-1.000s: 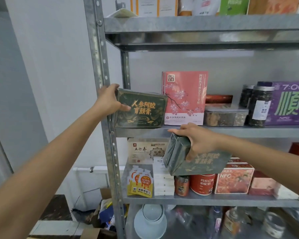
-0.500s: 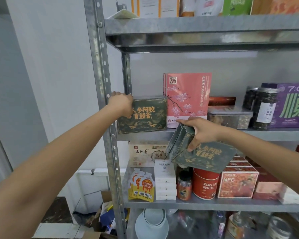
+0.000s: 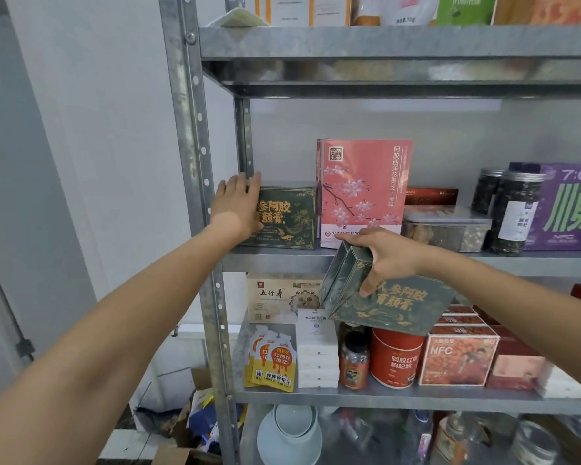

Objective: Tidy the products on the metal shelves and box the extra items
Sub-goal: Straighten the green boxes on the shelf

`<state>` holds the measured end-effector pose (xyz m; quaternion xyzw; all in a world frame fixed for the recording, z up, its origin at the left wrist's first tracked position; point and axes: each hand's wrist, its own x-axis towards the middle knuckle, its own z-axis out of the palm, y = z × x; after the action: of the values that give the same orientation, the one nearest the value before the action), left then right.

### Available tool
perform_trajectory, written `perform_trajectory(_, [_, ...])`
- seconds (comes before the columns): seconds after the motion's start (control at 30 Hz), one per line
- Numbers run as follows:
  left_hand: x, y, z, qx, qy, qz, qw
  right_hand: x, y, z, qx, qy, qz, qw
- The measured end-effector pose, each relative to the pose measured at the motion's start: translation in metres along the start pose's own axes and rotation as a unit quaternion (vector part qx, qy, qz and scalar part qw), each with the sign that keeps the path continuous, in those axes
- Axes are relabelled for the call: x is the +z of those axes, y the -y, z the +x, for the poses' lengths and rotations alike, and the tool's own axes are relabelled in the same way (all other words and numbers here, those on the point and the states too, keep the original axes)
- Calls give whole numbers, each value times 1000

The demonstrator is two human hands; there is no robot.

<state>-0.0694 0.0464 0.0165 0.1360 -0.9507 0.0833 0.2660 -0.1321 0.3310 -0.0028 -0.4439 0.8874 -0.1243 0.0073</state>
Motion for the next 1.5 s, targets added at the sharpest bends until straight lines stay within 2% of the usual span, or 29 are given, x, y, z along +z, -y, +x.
perform_trajectory(0.17, [16, -5, -8, 16, -66, -34, 997, 2, 2, -4, -13, -5, -15, 1000])
perform_trajectory(0.37, [25, -16, -4, -12, -73, -79, 994, -4, 0, -10, -23, -27, -32, 999])
perform_trajectory(0.43, [27, -33, -21, 4, -147, -136, 980, -5, 0, -14, -27, -33, -39, 998])
perform_trajectory(0.47, [28, -42, -34, 23, -163, -207, 964, -5, 1, -15, -29, -35, -40, 998])
perform_trajectory(0.5, [29, -51, -48, 54, -135, -307, 941, -5, 3, -16, -32, -36, -38, 998])
perform_trajectory(0.57, [27, -70, -80, 140, 30, -482, 864, -6, 13, -16, -46, -36, -31, 998])
perform_trajectory(0.6, [26, -78, -96, 165, 117, -530, 823, -7, 19, -15, -55, -36, -26, 997])
perform_trajectory(0.63, [27, -83, -107, 167, 171, -561, 793, -8, 26, -13, -65, -35, -20, 997])
perform_trajectory(0.7, [33, -87, -119, 121, 179, -599, 771, -11, 41, -10, -77, -26, -8, 997])
perform_trajectory(0.83, [27, -71, -122, 44, 81, -627, 774, -10, 63, -9, -78, -43, 58, 994])
perform_trajectory(0.9, [17, -54, -121, 22, 45, -645, 762, -9, 66, -10, -95, -106, 86, 986])
perform_trajectory(0.97, [7, -35, -119, -9, 12, -660, 751, -8, 60, -12, -100, -206, 138, 964])
perform_trajectory(1.03, [-3, -15, -114, -41, -15, -668, 743, -2, 47, -12, -36, -288, 212, 933])
perform_trajectory(1.13, [-12, 5, -100, -60, -26, -662, 746, 14, 37, -3, 97, -278, 333, 896])
perform_trajectory(1.2, [-13, 10, -89, -71, -17, -647, 759, 26, 40, 6, 89, -238, 396, 882])
perform_trajectory(1.3, [-10, 19, -77, -84, 10, -645, 759, 40, 46, 21, 80, -210, 469, 854])
perform_trajectory(1.43, [-5, 27, -75, -65, 49, -591, 803, 47, 51, 36, 105, -256, 477, 834])
perform_trajectory(1.5, [0, 23, -79, -79, 25, -564, 822, 50, 54, 42, 114, -289, 473, 825])
